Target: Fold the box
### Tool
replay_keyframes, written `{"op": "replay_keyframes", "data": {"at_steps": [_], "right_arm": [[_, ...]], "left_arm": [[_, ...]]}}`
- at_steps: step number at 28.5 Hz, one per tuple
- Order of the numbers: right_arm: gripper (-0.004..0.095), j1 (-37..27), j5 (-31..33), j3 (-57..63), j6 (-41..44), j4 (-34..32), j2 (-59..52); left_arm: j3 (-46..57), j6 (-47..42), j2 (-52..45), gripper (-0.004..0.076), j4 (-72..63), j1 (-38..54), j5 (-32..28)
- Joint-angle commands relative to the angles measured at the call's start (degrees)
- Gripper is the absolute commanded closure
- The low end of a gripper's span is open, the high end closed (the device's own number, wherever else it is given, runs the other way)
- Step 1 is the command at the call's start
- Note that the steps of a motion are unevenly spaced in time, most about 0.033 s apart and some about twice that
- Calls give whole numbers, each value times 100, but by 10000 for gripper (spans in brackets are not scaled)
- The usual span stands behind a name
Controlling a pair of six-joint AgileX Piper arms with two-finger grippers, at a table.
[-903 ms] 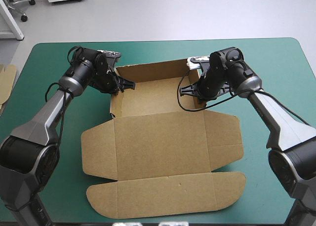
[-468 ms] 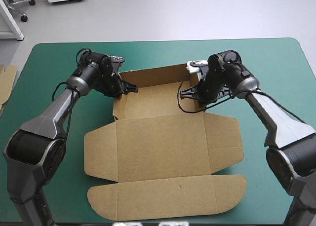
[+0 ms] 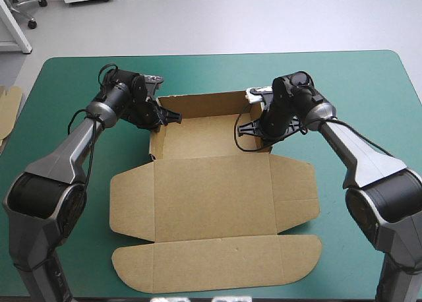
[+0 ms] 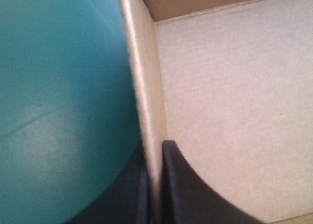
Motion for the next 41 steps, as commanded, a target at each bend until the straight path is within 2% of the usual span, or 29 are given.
{"op": "replay_keyframes", "data": {"at_steps": [1,22,25,27,29,31,35,37,38,41], "right_arm": [[922,-61,214,-157,-262,-126,-221],[927,-61,227,-157,-401,-78,-149],[926,-61,189,-169,-470,-78,-149],[923,-61,201,-197,-574,-65,-149],[898,-61,245,-307,-604,-65,-149],[817,-61,260,-485,-641,-77,-149],[616,-61,260,-614,-678,-77,-149],[517,-61,260,-627,-689,-77,-159],[434,-61,260,-627,-667,-77,-159],[394,-61,260,-627,-667,-77,-159]], "left_arm": [[-86,119,-249,738,317,63,-108],[-86,184,-81,738,283,63,137],[-86,423,-81,737,283,53,115],[-86,493,-81,720,283,53,104],[-86,503,-95,667,283,53,91],[-86,503,-141,563,261,53,-18],[-99,503,-207,446,261,53,-113],[-111,503,-245,417,272,53,-180],[-156,503,-259,409,260,53,-195],[-255,503,-259,409,201,53,-224]]}}
